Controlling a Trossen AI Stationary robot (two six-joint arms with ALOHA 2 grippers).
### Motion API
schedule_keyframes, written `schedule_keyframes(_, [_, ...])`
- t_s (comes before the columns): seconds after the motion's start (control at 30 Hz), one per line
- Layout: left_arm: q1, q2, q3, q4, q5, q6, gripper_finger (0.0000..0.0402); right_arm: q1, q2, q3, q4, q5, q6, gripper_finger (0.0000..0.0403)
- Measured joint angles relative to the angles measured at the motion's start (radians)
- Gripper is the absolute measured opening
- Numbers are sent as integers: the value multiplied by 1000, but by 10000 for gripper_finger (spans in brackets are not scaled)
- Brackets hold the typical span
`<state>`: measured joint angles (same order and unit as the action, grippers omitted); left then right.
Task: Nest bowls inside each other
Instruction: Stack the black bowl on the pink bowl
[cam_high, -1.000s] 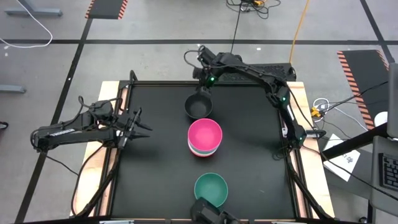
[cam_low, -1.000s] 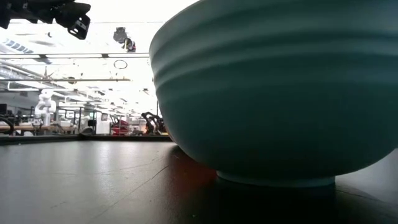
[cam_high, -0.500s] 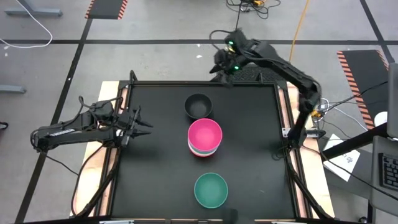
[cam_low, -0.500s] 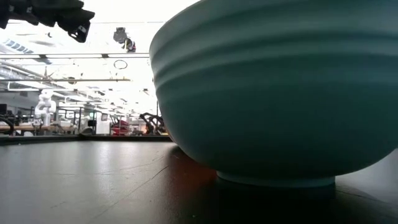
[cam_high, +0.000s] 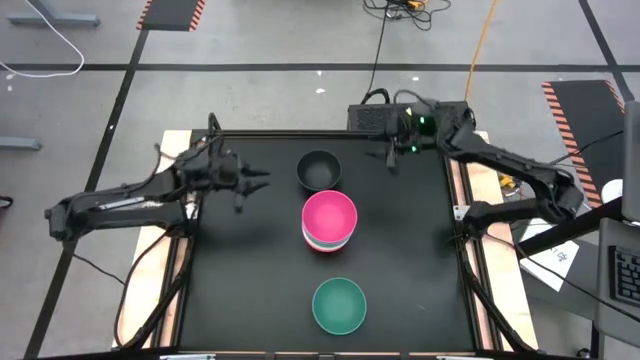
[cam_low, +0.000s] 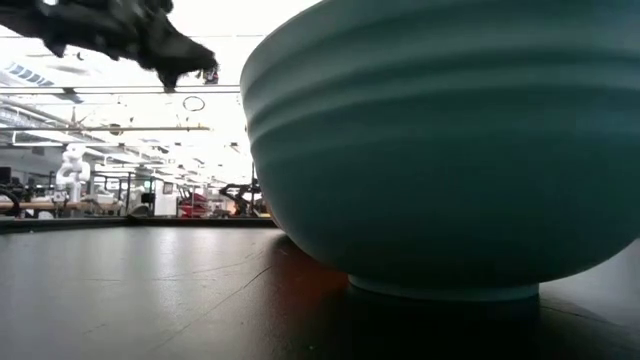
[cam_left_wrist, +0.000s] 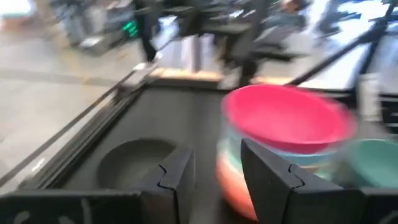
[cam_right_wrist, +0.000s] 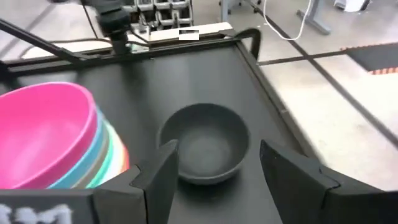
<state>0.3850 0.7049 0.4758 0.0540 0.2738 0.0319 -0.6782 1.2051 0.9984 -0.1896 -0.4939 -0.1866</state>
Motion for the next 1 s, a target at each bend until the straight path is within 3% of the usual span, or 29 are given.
schedule_keyframes(0.1, [123,124,43,1,32,3,134,32,-42,-98,81,-1,60,215])
schedule_keyframes(0.27, [306,323,137,1,272,14,134,85,-74,-204,123,2,113,215])
schedule_keyframes(0.5, [400,524,282,-38,449,-5,134,175,-120,-294,170,77,112,215])
schedule_keyframes(0.7, [421,630,396,-165,450,65,134,194,-239,-450,329,132,113,215])
schedule_keyframes(0.83, [430,645,418,-179,442,111,134,182,-379,-543,377,228,118,215])
schedule_keyframes(1.0, [448,647,423,-193,380,132,134,180,-515,-625,418,235,175,215])
